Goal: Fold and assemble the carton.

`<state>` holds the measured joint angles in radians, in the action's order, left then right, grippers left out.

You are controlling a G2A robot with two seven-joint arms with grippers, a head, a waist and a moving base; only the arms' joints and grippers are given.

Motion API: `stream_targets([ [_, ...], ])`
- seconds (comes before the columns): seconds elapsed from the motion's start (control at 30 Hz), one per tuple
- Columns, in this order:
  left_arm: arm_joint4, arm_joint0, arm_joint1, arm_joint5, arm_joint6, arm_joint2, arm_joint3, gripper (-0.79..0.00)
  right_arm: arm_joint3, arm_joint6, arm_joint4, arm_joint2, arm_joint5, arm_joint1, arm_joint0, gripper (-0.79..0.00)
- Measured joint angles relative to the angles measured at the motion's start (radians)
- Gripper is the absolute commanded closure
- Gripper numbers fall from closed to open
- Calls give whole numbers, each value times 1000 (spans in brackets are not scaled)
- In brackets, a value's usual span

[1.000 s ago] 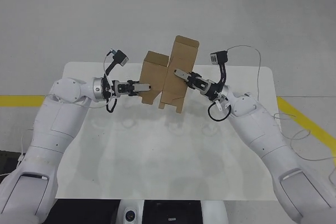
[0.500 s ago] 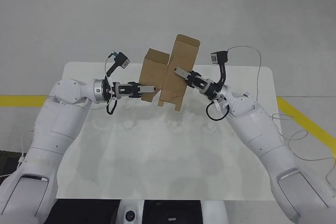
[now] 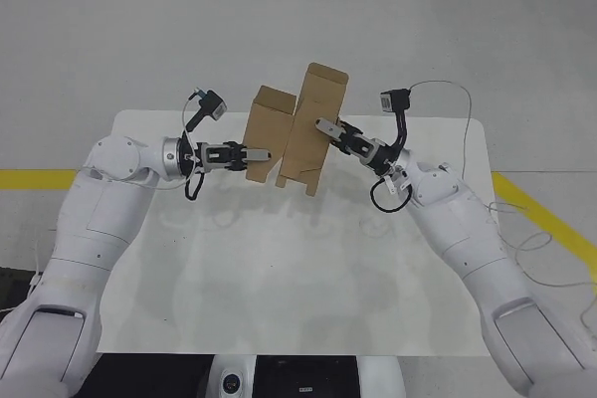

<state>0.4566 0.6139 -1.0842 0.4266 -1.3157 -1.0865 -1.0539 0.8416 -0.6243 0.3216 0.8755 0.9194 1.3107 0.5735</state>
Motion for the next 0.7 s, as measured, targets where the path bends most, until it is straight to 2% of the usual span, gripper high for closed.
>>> stream_targets([
  [0.3, -27, -45, 14, -25, -105, -12, 35, 0, 0, -160, -40, 83, -5, -50, 12, -785],
  [0.47, -30, -36, 32, -62, -140, -6, -17, 0, 11, -283, -16, 122, -17, -77, 13, -785],
  [0.7, -20, 12, 54, -92, -170, 28, -90, 0, 72, -314, -54, 113, -37, -113, 28, -785],
])
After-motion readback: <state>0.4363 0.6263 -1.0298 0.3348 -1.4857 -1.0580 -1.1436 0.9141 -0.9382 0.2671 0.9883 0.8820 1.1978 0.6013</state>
